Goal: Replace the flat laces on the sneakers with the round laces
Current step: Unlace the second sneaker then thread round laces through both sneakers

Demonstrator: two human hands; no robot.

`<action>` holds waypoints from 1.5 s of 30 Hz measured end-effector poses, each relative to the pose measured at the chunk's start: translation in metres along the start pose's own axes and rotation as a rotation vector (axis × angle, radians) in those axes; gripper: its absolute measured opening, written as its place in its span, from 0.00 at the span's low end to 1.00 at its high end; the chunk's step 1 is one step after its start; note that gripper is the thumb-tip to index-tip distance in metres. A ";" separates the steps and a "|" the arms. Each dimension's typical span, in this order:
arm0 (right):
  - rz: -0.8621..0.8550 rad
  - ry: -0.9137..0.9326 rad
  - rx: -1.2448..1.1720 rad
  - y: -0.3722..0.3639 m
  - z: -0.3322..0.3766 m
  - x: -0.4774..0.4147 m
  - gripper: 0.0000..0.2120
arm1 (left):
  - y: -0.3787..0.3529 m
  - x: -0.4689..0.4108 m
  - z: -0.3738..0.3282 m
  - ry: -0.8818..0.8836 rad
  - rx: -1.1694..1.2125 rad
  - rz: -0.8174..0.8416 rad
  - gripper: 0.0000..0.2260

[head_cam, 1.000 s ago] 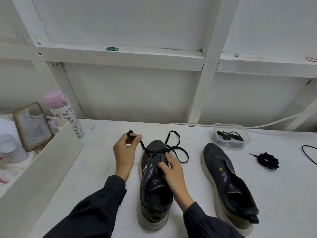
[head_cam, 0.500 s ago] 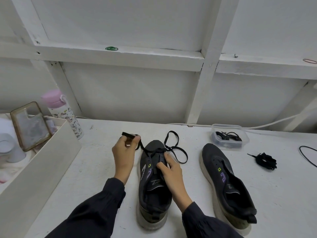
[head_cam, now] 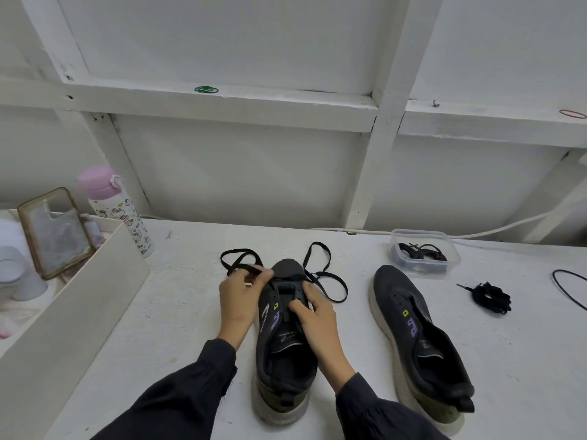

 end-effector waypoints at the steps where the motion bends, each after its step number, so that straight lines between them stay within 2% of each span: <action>1: 0.001 0.001 -0.001 -0.001 0.000 0.000 0.19 | 0.004 -0.005 -0.005 -0.016 0.047 -0.057 0.04; 3: -0.002 -0.015 -0.011 -0.001 -0.003 -0.001 0.25 | 0.010 -0.012 -0.015 -0.048 0.142 -0.128 0.03; 5: 0.002 -0.023 -0.028 -0.002 -0.004 -0.001 0.21 | 0.010 -0.012 -0.017 -0.054 0.188 -0.131 0.02; 8: 0.006 -0.018 -0.039 -0.002 -0.001 0.001 0.18 | 0.005 -0.003 -0.005 0.010 0.186 -0.071 0.03; 10: 0.004 -0.012 0.005 -0.002 -0.001 0.000 0.21 | 0.001 0.006 0.006 0.048 0.161 0.008 0.04; 13: 0.001 0.055 0.159 -0.003 0.003 -0.003 0.26 | 0.000 0.019 0.023 0.063 0.118 0.119 0.10; 18: -0.018 0.278 0.562 0.001 0.026 -0.020 0.11 | 0.004 0.021 0.034 -0.047 0.124 0.256 0.13; 23: 0.007 0.467 0.879 -0.002 0.051 -0.032 0.08 | 0.010 0.013 0.038 -0.258 0.017 0.309 0.11; 26: 0.017 0.534 0.989 -0.009 0.054 -0.030 0.10 | 0.011 0.010 0.040 -0.313 -0.013 0.329 0.14; 30: 0.040 0.541 1.011 -0.012 0.051 -0.031 0.11 | 0.011 0.008 0.038 -0.320 -0.001 0.341 0.14; 33: 0.032 0.526 0.995 -0.016 0.047 -0.032 0.09 | 0.007 0.004 0.036 -0.289 -0.038 0.296 0.07; 38: 0.035 0.559 1.002 -0.020 0.037 -0.032 0.08 | 0.004 0.005 0.036 -0.339 -0.161 0.222 0.04; 41: 0.030 0.577 0.923 -0.021 0.029 -0.033 0.07 | 0.000 0.007 0.035 -0.314 -0.242 0.182 0.10; 45: 0.004 0.544 0.760 -0.019 0.018 -0.035 0.05 | -0.002 0.007 0.037 -0.306 -0.298 0.148 0.10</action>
Point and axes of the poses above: each hand's wrist, its own x-axis away from the middle knuckle, its own y-axis out of the back of the hand, z = x × y, the point moved 3 cm from there along -x, towards the middle knuckle, and after that the axes turned 8 degrees about -z, right-handed, at the moved point
